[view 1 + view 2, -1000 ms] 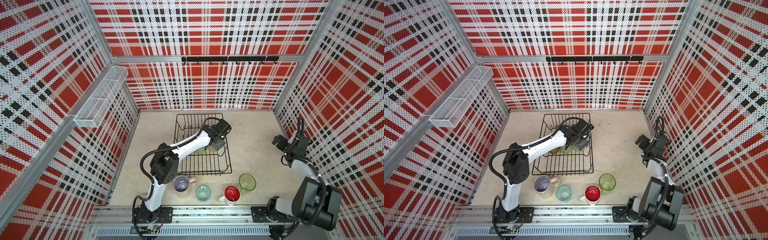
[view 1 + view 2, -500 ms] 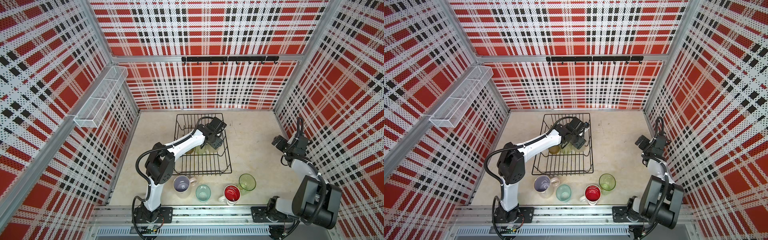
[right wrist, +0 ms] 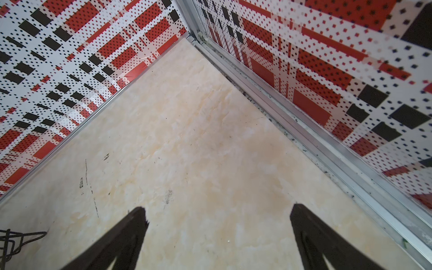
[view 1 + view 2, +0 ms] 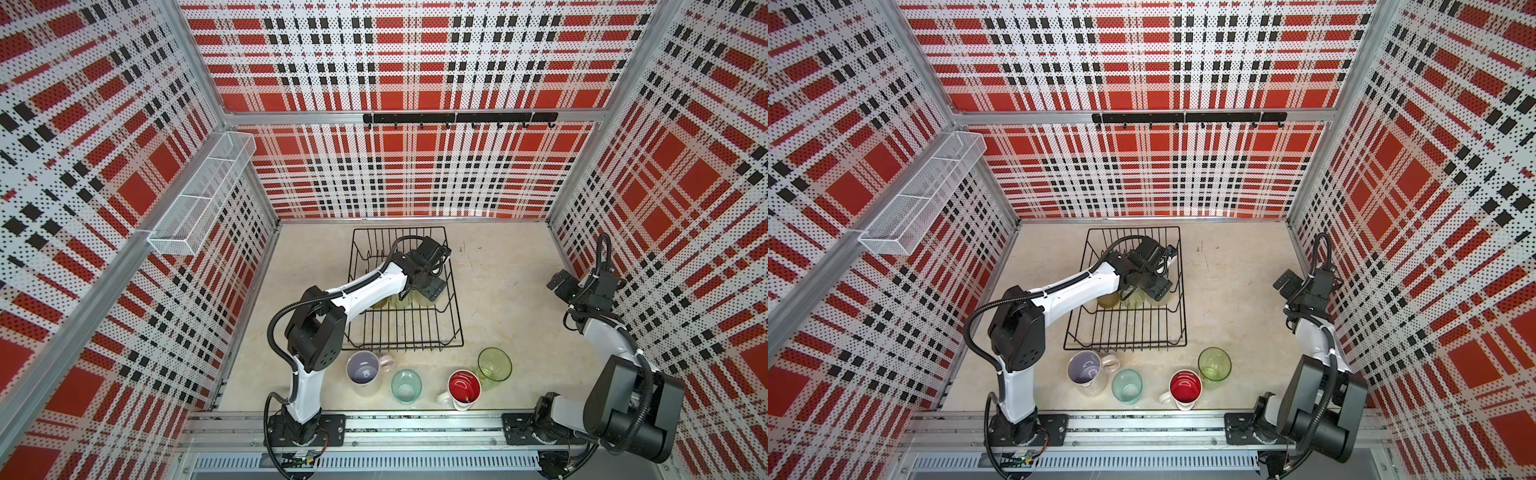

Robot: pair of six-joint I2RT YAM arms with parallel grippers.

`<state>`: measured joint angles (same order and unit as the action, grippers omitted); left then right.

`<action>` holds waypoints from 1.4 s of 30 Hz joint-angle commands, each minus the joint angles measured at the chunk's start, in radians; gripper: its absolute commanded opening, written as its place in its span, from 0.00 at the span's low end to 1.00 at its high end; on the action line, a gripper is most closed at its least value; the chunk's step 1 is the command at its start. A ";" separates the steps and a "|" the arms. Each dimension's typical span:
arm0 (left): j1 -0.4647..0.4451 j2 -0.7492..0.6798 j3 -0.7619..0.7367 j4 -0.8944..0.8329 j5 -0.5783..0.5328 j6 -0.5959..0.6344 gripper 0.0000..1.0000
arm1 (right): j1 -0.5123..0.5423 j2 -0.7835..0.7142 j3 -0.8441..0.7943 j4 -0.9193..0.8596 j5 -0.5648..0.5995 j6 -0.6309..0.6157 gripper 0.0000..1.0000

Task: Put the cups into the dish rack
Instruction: 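Open the left gripper to release the textured glass and lift away, then reach the left gripper to the clear green glass and grasp it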

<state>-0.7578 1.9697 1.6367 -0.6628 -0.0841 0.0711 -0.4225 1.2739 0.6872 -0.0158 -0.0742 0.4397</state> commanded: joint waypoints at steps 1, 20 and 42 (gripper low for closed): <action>0.002 -0.053 -0.007 0.018 0.014 -0.007 0.80 | -0.005 0.007 0.024 -0.022 0.011 0.000 1.00; -0.018 -0.237 0.053 0.072 -0.102 -0.079 0.93 | 0.111 -0.080 0.117 -0.245 0.170 0.141 1.00; -0.390 -0.212 -0.048 0.082 0.238 0.081 0.88 | 0.014 -0.198 0.063 -0.257 -0.040 0.128 1.00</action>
<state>-1.1080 1.7229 1.5734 -0.5270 0.1673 0.1246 -0.4080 1.0771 0.7578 -0.2718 -0.0875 0.5770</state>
